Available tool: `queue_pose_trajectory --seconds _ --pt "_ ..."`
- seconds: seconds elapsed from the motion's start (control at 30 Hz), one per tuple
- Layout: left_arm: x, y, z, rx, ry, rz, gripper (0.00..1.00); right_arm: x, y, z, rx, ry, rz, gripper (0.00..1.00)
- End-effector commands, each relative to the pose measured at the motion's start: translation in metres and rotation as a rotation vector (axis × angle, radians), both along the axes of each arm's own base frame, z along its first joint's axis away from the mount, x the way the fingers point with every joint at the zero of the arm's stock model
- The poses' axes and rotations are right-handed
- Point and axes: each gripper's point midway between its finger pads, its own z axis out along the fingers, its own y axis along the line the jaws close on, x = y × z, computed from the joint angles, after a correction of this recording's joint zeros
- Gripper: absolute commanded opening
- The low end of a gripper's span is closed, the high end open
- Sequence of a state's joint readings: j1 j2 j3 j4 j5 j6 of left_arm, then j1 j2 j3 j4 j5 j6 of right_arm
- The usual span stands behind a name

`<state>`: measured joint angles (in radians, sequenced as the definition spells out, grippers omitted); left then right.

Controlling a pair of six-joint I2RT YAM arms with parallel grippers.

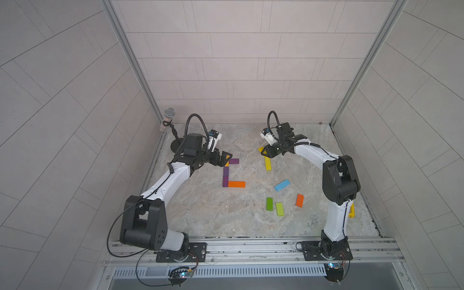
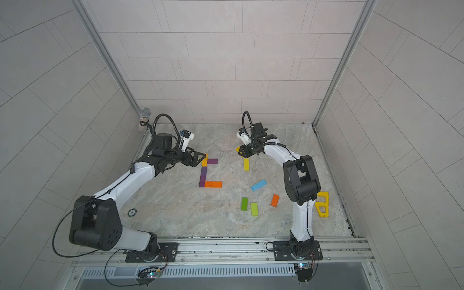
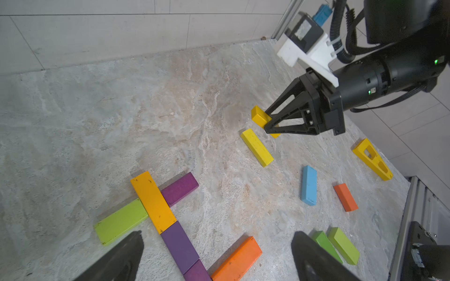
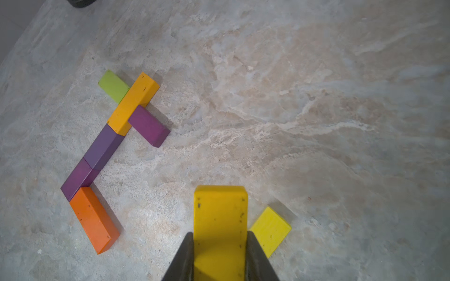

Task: Assemble the letter t with building blocks
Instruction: Assemble the building block at the center of the board.

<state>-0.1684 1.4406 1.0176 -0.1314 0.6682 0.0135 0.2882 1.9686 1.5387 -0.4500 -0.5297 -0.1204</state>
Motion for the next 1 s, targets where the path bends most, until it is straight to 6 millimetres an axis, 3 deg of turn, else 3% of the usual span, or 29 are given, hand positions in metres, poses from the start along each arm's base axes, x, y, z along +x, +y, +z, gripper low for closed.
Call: queue_pose_trajectory --seconds 0.0,0.4,0.67,0.97 --pt "0.007 0.003 0.014 -0.069 -0.011 0.025 1.00 -0.008 0.011 0.005 -0.035 -0.080 0.166 0.02" --pt "-0.003 0.009 0.009 -0.054 0.012 0.050 1.00 -0.025 0.032 -0.026 -0.249 -0.208 0.424 0.03" --pt "-0.005 0.009 0.009 -0.064 0.028 0.049 1.00 -0.024 0.035 -0.034 -0.281 -0.229 0.513 0.02" --pt "-0.006 0.008 0.009 -0.071 0.034 0.048 1.00 -0.031 0.034 -0.059 -0.338 -0.223 0.602 0.02"
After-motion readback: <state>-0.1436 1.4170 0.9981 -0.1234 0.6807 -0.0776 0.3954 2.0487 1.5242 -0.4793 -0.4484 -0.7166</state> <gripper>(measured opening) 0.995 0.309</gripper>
